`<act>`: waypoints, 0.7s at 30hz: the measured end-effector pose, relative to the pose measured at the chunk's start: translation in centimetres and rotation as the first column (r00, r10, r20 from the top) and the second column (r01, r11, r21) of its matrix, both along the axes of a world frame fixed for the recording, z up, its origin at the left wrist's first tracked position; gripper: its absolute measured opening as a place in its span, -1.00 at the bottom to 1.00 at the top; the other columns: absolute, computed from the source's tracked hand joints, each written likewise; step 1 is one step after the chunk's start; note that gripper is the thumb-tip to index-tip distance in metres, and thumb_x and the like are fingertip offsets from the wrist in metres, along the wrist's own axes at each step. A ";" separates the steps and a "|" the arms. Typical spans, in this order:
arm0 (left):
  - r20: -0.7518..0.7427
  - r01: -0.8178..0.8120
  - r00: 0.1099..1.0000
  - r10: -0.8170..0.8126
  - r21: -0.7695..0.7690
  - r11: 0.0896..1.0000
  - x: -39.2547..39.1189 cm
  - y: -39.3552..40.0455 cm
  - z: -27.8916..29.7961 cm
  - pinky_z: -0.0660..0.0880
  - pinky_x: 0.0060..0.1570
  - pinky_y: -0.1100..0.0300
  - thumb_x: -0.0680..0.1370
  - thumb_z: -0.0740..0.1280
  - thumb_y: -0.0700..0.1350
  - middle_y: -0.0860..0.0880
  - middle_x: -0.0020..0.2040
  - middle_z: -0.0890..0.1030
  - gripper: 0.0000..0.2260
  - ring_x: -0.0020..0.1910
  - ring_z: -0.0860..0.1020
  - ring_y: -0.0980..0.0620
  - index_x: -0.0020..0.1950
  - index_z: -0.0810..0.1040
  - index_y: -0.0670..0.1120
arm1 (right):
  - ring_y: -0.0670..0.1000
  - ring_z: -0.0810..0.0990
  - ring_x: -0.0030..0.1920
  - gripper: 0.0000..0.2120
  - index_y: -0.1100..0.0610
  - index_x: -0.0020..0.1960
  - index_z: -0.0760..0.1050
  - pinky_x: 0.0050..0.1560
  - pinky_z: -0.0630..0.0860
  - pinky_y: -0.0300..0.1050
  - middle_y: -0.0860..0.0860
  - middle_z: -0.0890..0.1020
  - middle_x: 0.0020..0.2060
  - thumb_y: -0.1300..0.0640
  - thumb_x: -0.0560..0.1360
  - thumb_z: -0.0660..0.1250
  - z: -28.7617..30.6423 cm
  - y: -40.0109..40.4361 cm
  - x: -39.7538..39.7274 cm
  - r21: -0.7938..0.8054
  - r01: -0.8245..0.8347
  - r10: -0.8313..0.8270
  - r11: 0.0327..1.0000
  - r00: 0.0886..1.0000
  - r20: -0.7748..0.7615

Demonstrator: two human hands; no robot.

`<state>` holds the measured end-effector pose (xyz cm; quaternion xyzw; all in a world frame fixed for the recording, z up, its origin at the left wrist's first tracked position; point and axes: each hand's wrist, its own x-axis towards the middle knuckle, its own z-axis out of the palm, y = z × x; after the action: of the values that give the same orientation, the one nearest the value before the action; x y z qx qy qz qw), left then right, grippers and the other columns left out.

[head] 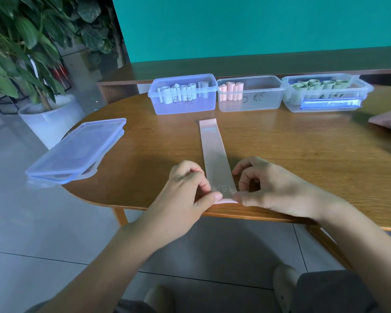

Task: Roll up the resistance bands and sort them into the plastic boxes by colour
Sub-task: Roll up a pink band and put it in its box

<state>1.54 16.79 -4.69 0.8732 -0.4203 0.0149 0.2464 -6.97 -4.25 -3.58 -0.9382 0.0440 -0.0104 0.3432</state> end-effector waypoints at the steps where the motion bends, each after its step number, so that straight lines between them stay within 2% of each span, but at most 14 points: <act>1: -0.004 0.027 1.000 -0.027 -0.032 0.999 -0.1 0.0 0.0 0.29 -0.01 0.46 0.58 0.35 0.10 0.19 0.13 0.36 -0.86 0.14 0.36 0.22 -0.06 0.54 0.05 | -0.33 0.45 0.00 -0.84 -0.03 -0.23 0.57 -0.12 0.32 -0.46 -0.31 0.46 0.12 -0.01 0.43 0.54 0.0 -0.1 -0.1 0.008 -0.012 0.012 1.000 1.000 0.010; 3: 0.003 0.108 0.994 -0.108 -0.089 0.990 -0.2 -0.2 -0.1 0.31 0.03 0.42 0.59 0.38 -0.03 0.21 0.09 0.41 -0.98 0.14 0.41 0.19 -0.03 0.56 0.07 | -0.29 0.46 0.09 -0.86 -0.10 -0.18 0.58 0.00 0.33 -0.43 -0.26 0.48 0.13 0.03 0.44 0.54 0.1 -0.3 -0.2 0.044 -0.067 0.065 0.997 0.997 0.039; 6: 0.045 0.231 0.973 -0.227 -0.112 0.967 0.1 -0.2 -0.7 0.41 0.00 0.32 0.62 0.35 -0.18 0.18 0.00 0.50 -0.87 0.05 0.49 0.13 0.01 0.63 0.04 | -0.22 0.44 0.23 -0.85 -0.18 -0.08 0.63 0.21 0.31 -0.33 -0.23 0.48 0.16 0.06 0.49 0.51 -0.1 -0.4 -0.8 0.096 -0.162 0.155 0.982 0.985 0.081; 8: 0.059 0.258 0.966 -0.253 -0.110 0.960 0.2 -0.1 -0.9 0.44 -0.01 0.27 0.63 0.32 -0.20 0.16 -0.01 0.53 -0.84 0.03 0.51 0.12 0.04 0.66 0.03 | -0.18 0.41 0.30 -0.87 -0.22 -0.06 0.65 0.31 0.29 -0.22 -0.24 0.47 0.17 0.03 0.50 0.49 -0.4 -0.4 -1.0 0.068 -0.189 0.180 0.980 0.977 0.115; 12: 0.061 0.272 0.962 -0.268 -0.069 0.960 0.1 0.2 -0.8 0.47 0.01 0.22 0.65 0.28 -0.14 0.17 -0.01 0.53 -0.84 0.05 0.51 0.14 0.09 0.65 0.03 | -0.15 0.39 0.31 -0.86 -0.24 -0.04 0.66 0.30 0.30 -0.19 -0.27 0.47 0.14 0.03 0.52 0.46 -1.0 -0.4 -1.3 -0.023 -0.195 0.197 0.980 0.969 0.151; 14: 0.079 0.281 0.958 -0.274 -0.096 0.955 0.0 0.3 -0.7 0.49 -0.02 0.21 0.62 0.33 -0.11 0.16 -0.03 0.53 -0.89 0.02 0.52 0.14 0.06 0.65 0.01 | -0.12 0.40 0.31 -0.87 -0.23 -0.04 0.66 0.30 0.32 -0.18 -0.28 0.48 0.13 0.02 0.52 0.47 -1.2 -0.5 -1.3 -0.044 -0.197 0.202 0.979 0.964 0.171; 17: 0.068 0.252 0.967 -0.246 -0.123 0.960 0.1 0.2 -0.7 0.49 -0.05 0.23 0.58 0.40 0.00 0.17 -0.05 0.52 -0.91 -0.03 0.53 0.15 -0.01 0.66 0.01 | -0.12 0.40 0.32 -0.93 -0.22 -0.05 0.67 0.30 0.31 -0.20 -0.28 0.48 0.13 -0.11 0.46 0.50 -1.3 -0.5 -1.3 -0.037 -0.197 0.200 0.980 0.961 0.191; 21: 0.047 0.223 0.975 -0.219 -0.115 0.968 0.5 0.1 -0.5 0.48 -0.10 0.29 0.55 0.38 0.08 0.18 -0.06 0.50 -0.85 -0.06 0.53 0.13 -0.08 0.66 0.04 | -0.14 0.39 0.31 -0.86 -0.20 -0.08 0.67 0.27 0.30 -0.24 -0.30 0.47 0.13 -0.21 0.42 0.44 -1.5 -0.3 -0.9 -0.031 -0.187 0.189 0.982 0.959 0.212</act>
<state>2.04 16.91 -5.22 0.8042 -0.5174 0.0272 0.2912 -7.83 -4.59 -5.04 -0.9333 -0.0828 -0.0789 0.3403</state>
